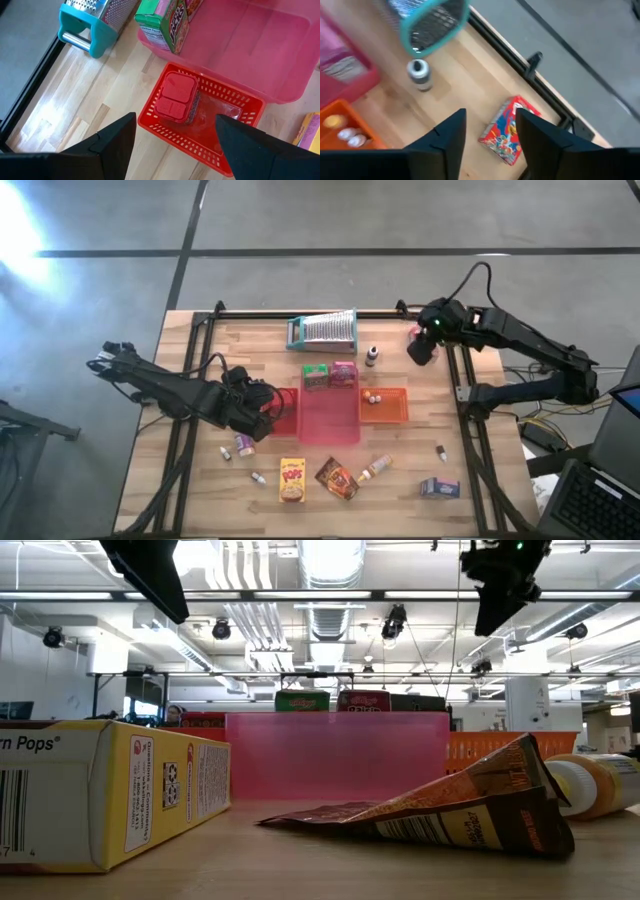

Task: Pick & Place Kitchen Items
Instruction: Put the orange spice bag into the red bin

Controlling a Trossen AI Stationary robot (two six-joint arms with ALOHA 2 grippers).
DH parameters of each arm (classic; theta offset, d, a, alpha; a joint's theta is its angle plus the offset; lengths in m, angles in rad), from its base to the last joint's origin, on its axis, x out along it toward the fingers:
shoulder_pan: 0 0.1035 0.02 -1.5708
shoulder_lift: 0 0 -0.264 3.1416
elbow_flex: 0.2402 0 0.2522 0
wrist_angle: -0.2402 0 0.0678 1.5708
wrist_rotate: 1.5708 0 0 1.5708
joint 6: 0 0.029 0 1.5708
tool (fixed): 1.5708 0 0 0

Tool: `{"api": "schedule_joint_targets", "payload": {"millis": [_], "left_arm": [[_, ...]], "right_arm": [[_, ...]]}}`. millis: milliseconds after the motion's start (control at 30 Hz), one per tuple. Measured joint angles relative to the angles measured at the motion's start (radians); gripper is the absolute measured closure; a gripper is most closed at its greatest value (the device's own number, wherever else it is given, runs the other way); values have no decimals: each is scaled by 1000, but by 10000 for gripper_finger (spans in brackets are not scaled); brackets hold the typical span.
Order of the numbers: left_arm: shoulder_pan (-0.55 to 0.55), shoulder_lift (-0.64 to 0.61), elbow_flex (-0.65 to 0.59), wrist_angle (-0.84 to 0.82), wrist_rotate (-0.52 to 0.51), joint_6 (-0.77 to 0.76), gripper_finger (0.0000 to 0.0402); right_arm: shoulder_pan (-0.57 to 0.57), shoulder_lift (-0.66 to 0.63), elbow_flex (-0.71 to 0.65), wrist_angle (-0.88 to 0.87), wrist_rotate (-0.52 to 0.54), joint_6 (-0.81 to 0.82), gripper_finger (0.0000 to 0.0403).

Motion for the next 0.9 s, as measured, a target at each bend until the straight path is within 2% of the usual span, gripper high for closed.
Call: {"api": "schedule_joint_targets", "payload": {"millis": [133,333,533,667,900], "left_arm": [[0,0,0,0,0,0,125],[0,0,0,0,0,0,125],[0,0,0,0,0,0,125],[0,0,0,0,0,0,125],[0,0,0,0,0,0,125]], "right_arm": [[-88,36,0,0,-22,15,204],[-226,113,0,-1,-139,11,161],[-326,179,0,0,-168,5,119],[-372,219,4,0,-216,-8,95],[-386,257,37,2,-225,-16,67]]}}
